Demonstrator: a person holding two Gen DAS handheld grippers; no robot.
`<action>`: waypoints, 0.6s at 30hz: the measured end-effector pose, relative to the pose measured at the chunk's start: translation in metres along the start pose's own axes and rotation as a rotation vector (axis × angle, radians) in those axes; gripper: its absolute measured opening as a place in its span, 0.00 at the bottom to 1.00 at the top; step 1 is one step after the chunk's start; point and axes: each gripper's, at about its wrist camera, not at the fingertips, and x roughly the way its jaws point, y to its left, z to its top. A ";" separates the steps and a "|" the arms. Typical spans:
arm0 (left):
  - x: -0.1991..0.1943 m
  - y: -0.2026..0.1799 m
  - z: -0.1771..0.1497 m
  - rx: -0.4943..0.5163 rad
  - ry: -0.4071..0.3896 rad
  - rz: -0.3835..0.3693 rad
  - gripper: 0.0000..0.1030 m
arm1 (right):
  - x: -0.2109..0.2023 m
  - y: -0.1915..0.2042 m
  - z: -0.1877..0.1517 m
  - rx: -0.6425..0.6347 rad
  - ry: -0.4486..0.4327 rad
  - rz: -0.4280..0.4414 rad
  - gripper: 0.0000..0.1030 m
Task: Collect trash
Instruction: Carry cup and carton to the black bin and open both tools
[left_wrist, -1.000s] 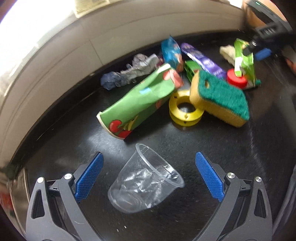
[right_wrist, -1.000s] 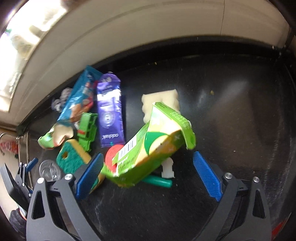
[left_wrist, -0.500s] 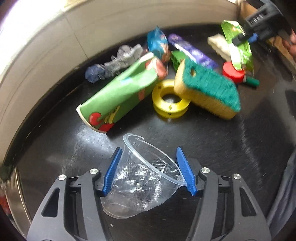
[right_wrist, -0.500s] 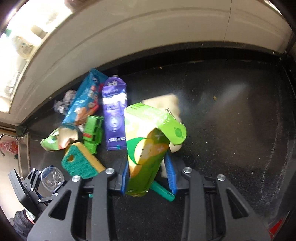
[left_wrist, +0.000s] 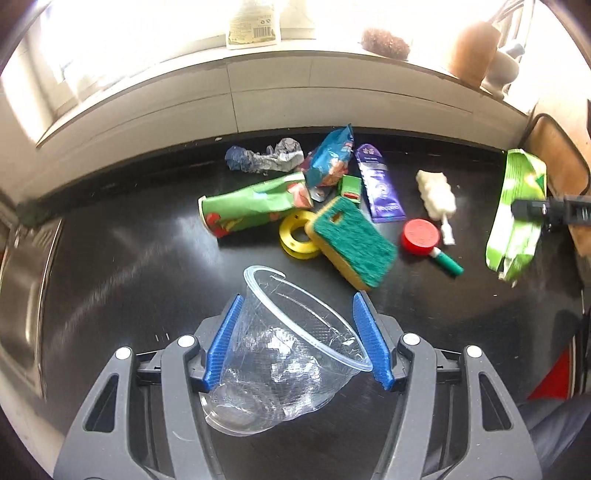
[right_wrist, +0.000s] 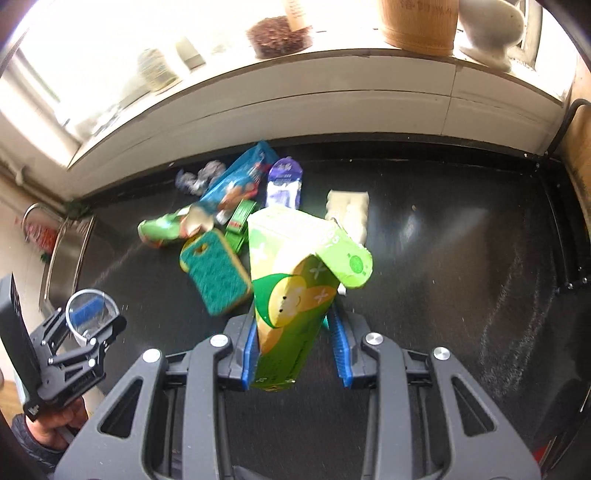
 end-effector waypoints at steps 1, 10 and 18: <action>-0.004 -0.004 -0.004 -0.009 0.002 0.002 0.58 | -0.006 -0.002 -0.007 -0.016 0.001 0.000 0.33; -0.035 -0.025 -0.036 -0.040 -0.004 0.010 0.58 | -0.035 -0.005 -0.051 -0.058 -0.003 0.016 0.33; -0.065 -0.008 -0.056 -0.110 -0.048 0.057 0.58 | -0.047 0.027 -0.058 -0.159 -0.012 0.044 0.33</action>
